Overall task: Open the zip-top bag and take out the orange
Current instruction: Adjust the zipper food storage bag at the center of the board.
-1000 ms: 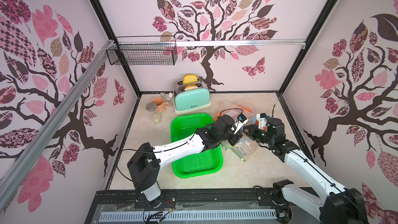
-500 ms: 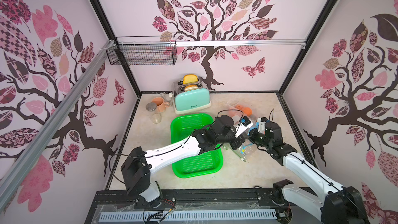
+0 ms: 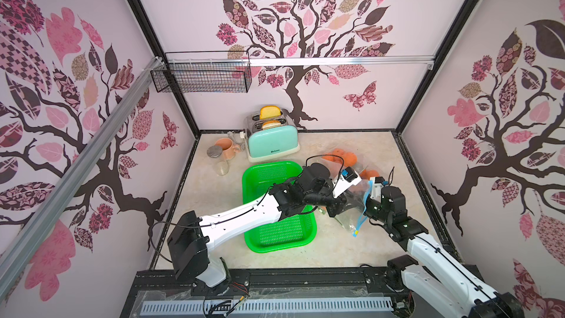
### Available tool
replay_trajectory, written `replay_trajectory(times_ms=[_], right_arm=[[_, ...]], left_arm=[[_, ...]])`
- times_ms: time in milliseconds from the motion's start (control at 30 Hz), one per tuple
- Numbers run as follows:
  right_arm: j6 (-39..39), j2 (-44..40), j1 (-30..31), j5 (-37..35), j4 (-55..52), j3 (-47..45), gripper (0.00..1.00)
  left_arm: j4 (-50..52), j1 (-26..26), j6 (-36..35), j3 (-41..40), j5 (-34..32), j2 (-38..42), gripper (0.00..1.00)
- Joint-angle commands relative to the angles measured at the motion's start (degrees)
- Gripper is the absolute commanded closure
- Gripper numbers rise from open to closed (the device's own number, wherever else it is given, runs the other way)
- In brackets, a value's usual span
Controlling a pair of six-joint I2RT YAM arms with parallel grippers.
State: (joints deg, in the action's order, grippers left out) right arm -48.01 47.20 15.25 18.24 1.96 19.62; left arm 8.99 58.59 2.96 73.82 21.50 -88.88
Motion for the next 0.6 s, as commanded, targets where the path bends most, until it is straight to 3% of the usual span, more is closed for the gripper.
replay_trajectory(times_ms=[0, 100, 233, 400, 567], right_arm=[[-0.63, 0.59, 0.22, 0.04, 0.59, -1.61, 0.61], [-0.36, 1.12, 0.22, 0.12, 1.90, -2.22, 0.61], [0.28, 1.47, 0.22, 0.31, 2.10, -2.13, 0.61], [0.79, 0.86, 0.22, 0.13, 1.65, -2.13, 0.61], [2.05, -0.57, 0.22, 0.29, 2.02, -2.96, 0.59]], left_arm=[[1.79, -5.03, 5.39, -0.55, -6.50, 1.22, 0.61], [4.99, -10.99, 11.39, 0.56, -12.52, 0.07, 0.51], [7.38, -18.14, 13.20, 3.88, -6.87, -6.78, 0.47], [9.09, -21.47, 9.71, 11.10, -0.16, -17.91, 0.46], [10.50, -22.56, 4.31, 17.14, -3.37, -25.62, 0.43]])
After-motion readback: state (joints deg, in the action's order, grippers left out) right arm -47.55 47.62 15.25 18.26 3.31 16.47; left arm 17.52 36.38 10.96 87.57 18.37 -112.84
